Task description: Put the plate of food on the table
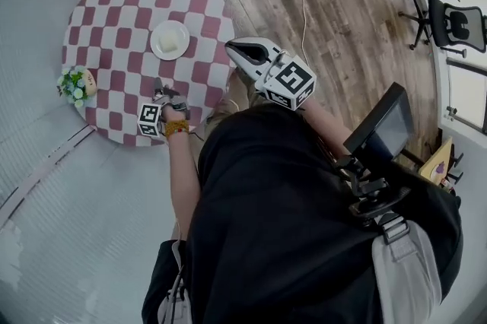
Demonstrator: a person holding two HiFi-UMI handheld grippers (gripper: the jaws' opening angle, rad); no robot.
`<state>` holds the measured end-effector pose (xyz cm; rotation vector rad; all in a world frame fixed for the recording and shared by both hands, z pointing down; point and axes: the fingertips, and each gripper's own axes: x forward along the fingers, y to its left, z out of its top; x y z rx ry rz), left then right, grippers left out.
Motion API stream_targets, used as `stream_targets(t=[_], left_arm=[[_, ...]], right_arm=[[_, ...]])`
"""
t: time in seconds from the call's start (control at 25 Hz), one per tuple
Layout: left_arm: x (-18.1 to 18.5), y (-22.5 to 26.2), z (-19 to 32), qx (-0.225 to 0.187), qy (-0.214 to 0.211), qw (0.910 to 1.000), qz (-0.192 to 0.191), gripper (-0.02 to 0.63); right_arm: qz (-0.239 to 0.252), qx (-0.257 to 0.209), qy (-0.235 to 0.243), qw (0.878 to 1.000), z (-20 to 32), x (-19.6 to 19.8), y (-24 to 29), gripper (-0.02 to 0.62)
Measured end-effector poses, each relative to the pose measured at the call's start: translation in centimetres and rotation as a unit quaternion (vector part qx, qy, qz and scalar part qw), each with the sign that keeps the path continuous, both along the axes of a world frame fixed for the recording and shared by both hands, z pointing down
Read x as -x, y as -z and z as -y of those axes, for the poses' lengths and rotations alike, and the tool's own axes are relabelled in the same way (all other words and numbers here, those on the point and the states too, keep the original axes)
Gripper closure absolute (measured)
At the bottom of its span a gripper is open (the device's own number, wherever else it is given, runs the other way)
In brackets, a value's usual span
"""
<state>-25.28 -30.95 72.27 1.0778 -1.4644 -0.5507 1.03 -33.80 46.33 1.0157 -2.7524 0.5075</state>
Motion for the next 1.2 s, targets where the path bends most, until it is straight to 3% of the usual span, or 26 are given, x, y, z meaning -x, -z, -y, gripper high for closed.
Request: stream_targets(t=[0.36,0.68,1.0,1.2], left_arm=[[0.9,2.5,-2.6,-0.019,-0.031,0.9985,0.041,0.601],[3.7,8.1,-2.7,-0.085,-0.052,0.9900,0.100,0.601],[4.2,12.9,-2.7,-0.107,-0.118,0.9685,0.191,0.601],[3.5,14.8,-2.7,-0.126,-0.160,0.9448,0.257,0.601]], right_arm=[[-0.001,-0.012,0.022,1.000,0.0,1.8,0.6,0.584],[-0.001,-0.019,0.058,0.998,-0.8,5.4,0.4,0.584],[0.004,-0.028,0.082,0.996,-1.2,8.1,1.1,0.584],[0.000,-0.031,0.083,0.996,-1.9,8.4,1.2,0.584]])
